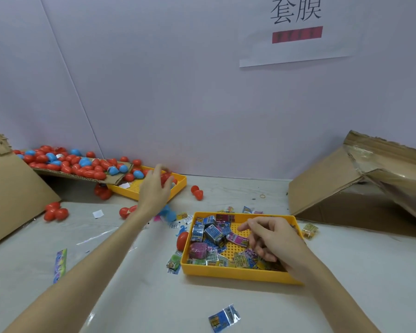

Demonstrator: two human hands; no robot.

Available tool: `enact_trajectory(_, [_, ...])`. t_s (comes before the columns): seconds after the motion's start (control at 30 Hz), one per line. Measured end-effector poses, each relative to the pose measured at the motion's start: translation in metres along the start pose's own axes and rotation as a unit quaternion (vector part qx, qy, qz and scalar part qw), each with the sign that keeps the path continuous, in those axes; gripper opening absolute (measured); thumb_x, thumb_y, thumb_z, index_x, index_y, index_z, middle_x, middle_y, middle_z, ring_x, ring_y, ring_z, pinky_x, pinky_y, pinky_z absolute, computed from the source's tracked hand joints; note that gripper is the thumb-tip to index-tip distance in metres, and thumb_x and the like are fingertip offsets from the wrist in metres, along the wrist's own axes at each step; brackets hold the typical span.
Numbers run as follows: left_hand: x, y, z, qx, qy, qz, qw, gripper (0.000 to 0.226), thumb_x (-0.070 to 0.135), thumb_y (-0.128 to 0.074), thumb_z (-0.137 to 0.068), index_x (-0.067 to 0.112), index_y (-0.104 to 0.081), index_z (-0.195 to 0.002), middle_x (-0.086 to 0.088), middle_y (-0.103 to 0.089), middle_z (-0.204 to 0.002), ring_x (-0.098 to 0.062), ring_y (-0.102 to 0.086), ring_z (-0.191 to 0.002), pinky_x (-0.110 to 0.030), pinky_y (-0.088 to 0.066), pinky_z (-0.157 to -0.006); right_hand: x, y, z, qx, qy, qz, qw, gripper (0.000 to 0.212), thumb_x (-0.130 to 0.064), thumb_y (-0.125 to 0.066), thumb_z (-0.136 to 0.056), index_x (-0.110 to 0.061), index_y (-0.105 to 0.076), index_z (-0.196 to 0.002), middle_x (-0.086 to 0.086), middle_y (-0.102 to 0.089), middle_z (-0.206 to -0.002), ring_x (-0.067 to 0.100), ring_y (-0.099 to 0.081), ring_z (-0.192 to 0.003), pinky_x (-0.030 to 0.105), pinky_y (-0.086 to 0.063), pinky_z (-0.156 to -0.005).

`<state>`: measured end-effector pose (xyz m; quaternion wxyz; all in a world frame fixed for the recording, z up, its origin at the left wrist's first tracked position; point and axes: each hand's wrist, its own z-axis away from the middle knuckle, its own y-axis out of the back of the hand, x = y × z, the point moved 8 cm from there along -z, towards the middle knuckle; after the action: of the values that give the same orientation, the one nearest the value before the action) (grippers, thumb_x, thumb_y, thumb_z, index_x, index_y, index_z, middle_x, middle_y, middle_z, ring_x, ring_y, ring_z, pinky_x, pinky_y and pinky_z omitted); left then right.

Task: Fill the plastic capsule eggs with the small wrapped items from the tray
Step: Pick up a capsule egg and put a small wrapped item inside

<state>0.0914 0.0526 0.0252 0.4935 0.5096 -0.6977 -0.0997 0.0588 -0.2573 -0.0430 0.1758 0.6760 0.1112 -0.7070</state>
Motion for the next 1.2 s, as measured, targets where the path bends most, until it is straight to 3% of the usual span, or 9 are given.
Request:
enact_trajectory(0.13, [0.068, -0.021, 0.061, -0.074, 0.021, 0.19, 0.979, 0.034, 0.036, -0.073, -0.091, 0.022, -0.052, -0.114, 0.005, -0.066, -0.092, -0.005, -0.062, -0.074, -0.015, -0.05, -0.061, -0.012, 0.011, 0.006, 0.094, 0.069, 0.145, 0.983, 0.009, -0.017, -0.066, -0.099, -0.021, -0.074, -0.098, -0.002, -0.071, -0.073, 0.009, -0.059, -0.051, 0.023, -0.047, -0.048])
enact_trajectory(0.23, [0.105, -0.035, 0.103, -0.109, -0.019, 0.205, 0.972, 0.031, 0.037, -0.08, -0.085, 0.028, -0.059, -0.106, 0.013, -0.066, -0.095, 0.002, -0.063, -0.084, -0.01, -0.05, -0.068, -0.024, -0.002, 0.015, 0.125, 0.116, 0.392, 0.904, 0.016, -0.036, -0.077, -0.09, -0.031, -0.074, -0.105, -0.014, -0.067, -0.097, 0.002, -0.06, -0.08, 0.018, -0.047, -0.074])
enact_trajectory(0.4, [0.121, -0.042, 0.131, -0.123, -0.119, 0.148, 0.974, 0.034, 0.008, -0.076, -0.088, 0.033, -0.066, -0.108, 0.009, -0.059, -0.11, 0.001, -0.059, -0.095, -0.012, -0.052, -0.077, -0.022, -0.009, 0.014, 0.124, 0.071, 0.462, 0.875, 0.023, -0.049, -0.072, -0.09, -0.031, -0.075, -0.104, -0.009, -0.059, -0.112, 0.012, -0.057, -0.104, 0.043, -0.046, -0.097])
enact_trajectory(0.6, [0.116, -0.035, 0.128, -0.138, -0.103, 0.23, 0.958, 0.022, 0.02, -0.079, -0.087, 0.035, -0.07, -0.1, 0.011, -0.061, -0.106, -0.004, -0.063, -0.091, -0.016, -0.054, -0.071, -0.023, -0.003, 0.014, 0.137, 0.105, 0.402, 0.899, 0.014, -0.035, -0.078, -0.089, -0.032, -0.065, -0.092, -0.014, -0.065, -0.098, 0.0, -0.056, -0.083, 0.01, -0.035, -0.066])
enact_trajectory(0.7, [0.111, -0.029, 0.127, -0.118, -0.082, 0.253, 0.957, 0.015, 0.025, -0.074, -0.092, 0.034, -0.069, -0.103, 0.015, -0.066, -0.105, -0.007, -0.064, -0.095, -0.022, -0.055, -0.076, -0.022, 0.001, 0.013, 0.151, 0.119, 0.376, 0.907, 0.009, -0.034, -0.077, -0.09, -0.03, -0.072, -0.084, -0.016, -0.064, -0.078, -0.004, -0.056, -0.061, 0.013, -0.042, -0.064])
enact_trajectory(0.77, [0.111, -0.03, 0.128, -0.133, -0.077, 0.268, 0.951, 0.032, 0.018, -0.07, -0.095, 0.033, -0.063, -0.121, 0.016, -0.067, -0.112, -0.007, -0.064, -0.103, -0.02, -0.055, -0.083, -0.023, -0.001, 0.015, 0.15, 0.135, 0.39, 0.898, 0.011, -0.031, -0.072, -0.094, -0.028, -0.079, -0.086, -0.019, -0.063, -0.072, -0.004, -0.055, -0.063, 0.016, -0.042, -0.065])
enact_trajectory(0.9, [0.098, -0.036, 0.126, -0.155, 0.014, 0.342, 0.927, 0.038, 0.009, -0.077, -0.088, 0.026, -0.059, -0.117, 0.011, -0.071, -0.108, -0.008, -0.067, -0.105, -0.022, -0.057, -0.087, -0.032, -0.001, 0.02, 0.177, 0.19, 0.366, 0.893, 0.016, -0.021, -0.066, -0.099, -0.022, -0.081, -0.096, -0.008, -0.073, -0.092, 0.005, -0.064, -0.078, 0.025, -0.052, -0.075])
enact_trajectory(1.0, [0.097, -0.036, 0.127, -0.169, 0.024, 0.382, 0.908, 0.03, 0.014, -0.081, -0.084, 0.034, -0.072, -0.105, 0.011, -0.074, -0.101, -0.011, -0.071, -0.099, -0.02, -0.057, -0.078, -0.028, 0.009, 0.02, 0.174, 0.174, 0.241, 0.939, 0.023, -0.018, -0.056, -0.105, -0.02, -0.075, -0.093, -0.003, -0.072, -0.081, 0.013, -0.07, -0.057, 0.025, -0.054, -0.056])
enact_trajectory(1.2, [0.108, -0.042, 0.134, -0.204, 0.016, 0.41, 0.889, 0.04, 0.028, -0.067, -0.096, 0.04, -0.059, -0.133, 0.009, -0.074, -0.105, -0.009, -0.07, -0.1, -0.015, -0.054, -0.08, -0.024, 0.01, 0.016, 0.127, 0.165, 0.101, 0.973, 0.024, -0.017, -0.052, -0.107, -0.021, -0.074, -0.116, -0.005, -0.073, -0.086, 0.02, -0.069, -0.055, 0.018, -0.045, -0.044])
